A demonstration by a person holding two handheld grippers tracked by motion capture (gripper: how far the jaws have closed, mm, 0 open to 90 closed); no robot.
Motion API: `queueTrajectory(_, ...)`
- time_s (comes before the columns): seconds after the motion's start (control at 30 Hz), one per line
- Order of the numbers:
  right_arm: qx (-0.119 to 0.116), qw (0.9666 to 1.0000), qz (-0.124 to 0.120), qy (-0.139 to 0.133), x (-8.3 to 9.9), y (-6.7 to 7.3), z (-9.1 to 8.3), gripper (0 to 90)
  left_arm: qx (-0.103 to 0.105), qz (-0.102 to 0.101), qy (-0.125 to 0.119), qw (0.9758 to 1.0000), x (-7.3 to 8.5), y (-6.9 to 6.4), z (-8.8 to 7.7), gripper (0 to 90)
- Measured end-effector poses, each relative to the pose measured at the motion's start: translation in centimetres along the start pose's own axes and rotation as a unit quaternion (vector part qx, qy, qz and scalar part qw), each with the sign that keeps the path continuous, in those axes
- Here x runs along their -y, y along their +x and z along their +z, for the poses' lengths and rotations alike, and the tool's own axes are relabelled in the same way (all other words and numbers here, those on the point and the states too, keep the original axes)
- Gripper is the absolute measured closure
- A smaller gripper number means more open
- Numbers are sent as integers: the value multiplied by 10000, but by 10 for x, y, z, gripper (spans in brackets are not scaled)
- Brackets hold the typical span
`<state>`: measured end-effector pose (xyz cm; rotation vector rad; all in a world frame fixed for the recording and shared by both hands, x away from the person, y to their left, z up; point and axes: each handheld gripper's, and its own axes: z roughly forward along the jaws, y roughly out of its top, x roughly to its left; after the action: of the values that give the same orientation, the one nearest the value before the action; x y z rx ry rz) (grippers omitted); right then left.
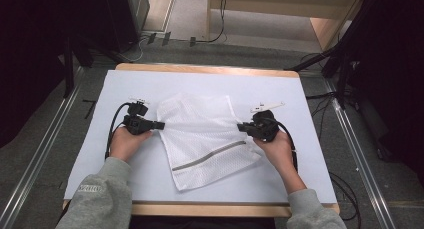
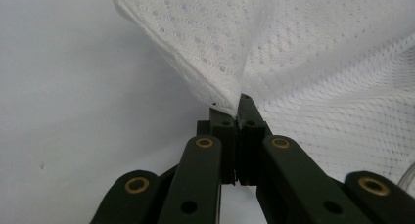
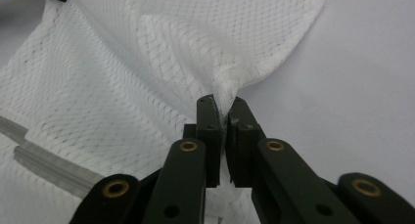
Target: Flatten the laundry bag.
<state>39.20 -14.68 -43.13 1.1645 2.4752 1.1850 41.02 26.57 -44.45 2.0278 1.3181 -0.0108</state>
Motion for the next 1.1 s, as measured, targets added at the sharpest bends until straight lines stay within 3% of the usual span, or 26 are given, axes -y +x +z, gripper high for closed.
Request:
queueTrajectory(0.07,2,10000,43,-32,0,-2,2,826,44,-32,-11,10000,-1,1,0,896)
queueTrajectory(0.13,72,9999,130,-63,1,-7,3,728,120,-57,-6,9999,-1,2,-1,890)
queueTrajectory(0.2,152,9997,156,-118,3,-8,-4,673,159,-41,-64,9998,0,0,-5,801)
queueTrajectory(0.23,153,9996,111,-227,6,-9,-13,666,190,-36,-95,9998,1,-1,-7,706)
queueTrajectory(0.27,208,9994,91,-279,8,-8,-19,665,178,-2,-158,9997,5,-5,-14,673)
queueTrajectory(0.43,182,9987,273,-396,21,-12,-35,659,155,9,-190,9997,18,-16,-28,586)
queueTrajectory(0.67,-57,9993,312,-219,45,0,-31,660,172,131,-46,9998,39,-36,-29,571)
queueTrajectory(0.8,-102,9998,98,-118,48,8,-30,638,116,176,61,9998,50,-47,-24,569)
queueTrajectory(1.0,-233,9997,39,-75,52,8,-25,592,-32,104,212,9997,53,-49,-12,563)
queueTrajectory(1.1,-282,9996,50,-39,51,8,-18,564,-41,71,168,9998,53,-49,-8,565)
